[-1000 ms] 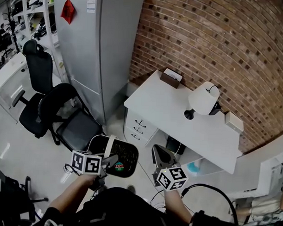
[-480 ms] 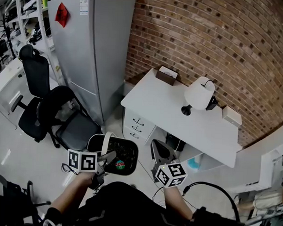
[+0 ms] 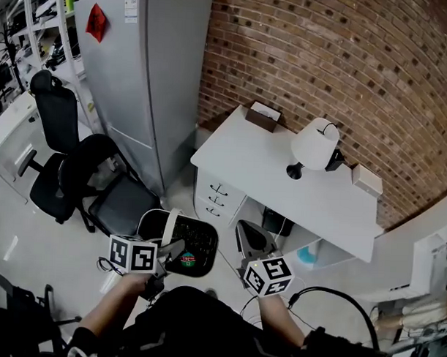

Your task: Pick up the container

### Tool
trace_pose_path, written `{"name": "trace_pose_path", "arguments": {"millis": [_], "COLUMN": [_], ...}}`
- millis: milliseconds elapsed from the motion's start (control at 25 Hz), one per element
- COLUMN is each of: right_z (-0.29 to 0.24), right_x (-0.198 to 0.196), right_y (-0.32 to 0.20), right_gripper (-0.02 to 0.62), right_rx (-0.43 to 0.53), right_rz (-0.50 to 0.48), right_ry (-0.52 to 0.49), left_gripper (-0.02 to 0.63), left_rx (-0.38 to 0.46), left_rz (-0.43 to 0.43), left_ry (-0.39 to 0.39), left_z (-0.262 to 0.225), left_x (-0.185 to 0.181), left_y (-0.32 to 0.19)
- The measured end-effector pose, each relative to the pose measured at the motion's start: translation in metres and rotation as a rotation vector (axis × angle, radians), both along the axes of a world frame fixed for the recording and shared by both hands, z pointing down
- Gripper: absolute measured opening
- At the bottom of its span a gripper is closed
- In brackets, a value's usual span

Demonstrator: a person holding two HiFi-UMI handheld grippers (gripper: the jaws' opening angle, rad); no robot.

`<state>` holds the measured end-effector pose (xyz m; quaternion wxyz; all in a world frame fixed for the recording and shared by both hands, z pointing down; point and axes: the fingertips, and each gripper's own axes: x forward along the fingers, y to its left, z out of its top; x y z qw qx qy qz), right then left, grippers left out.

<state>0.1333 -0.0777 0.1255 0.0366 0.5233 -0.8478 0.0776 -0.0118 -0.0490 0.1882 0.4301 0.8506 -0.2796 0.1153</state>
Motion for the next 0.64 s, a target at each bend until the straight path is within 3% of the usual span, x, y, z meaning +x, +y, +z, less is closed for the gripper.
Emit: {"name": "trace_pose_path", "arguments": {"millis": [640], "right_z": [-0.004], "right_x": [0.001], "right_y": [0.009], "right_gripper": [0.003], "right_rx": [0.012], "right_rz": [0.008], "right_ry": [0.02], "left_gripper": [0.012], "left_rx": [-0.005], "left_rz": [0.011], "left_ry": [0.019], "left_z": [-0.003], "left_x": [-0.001], "left_y": [0.012]}}
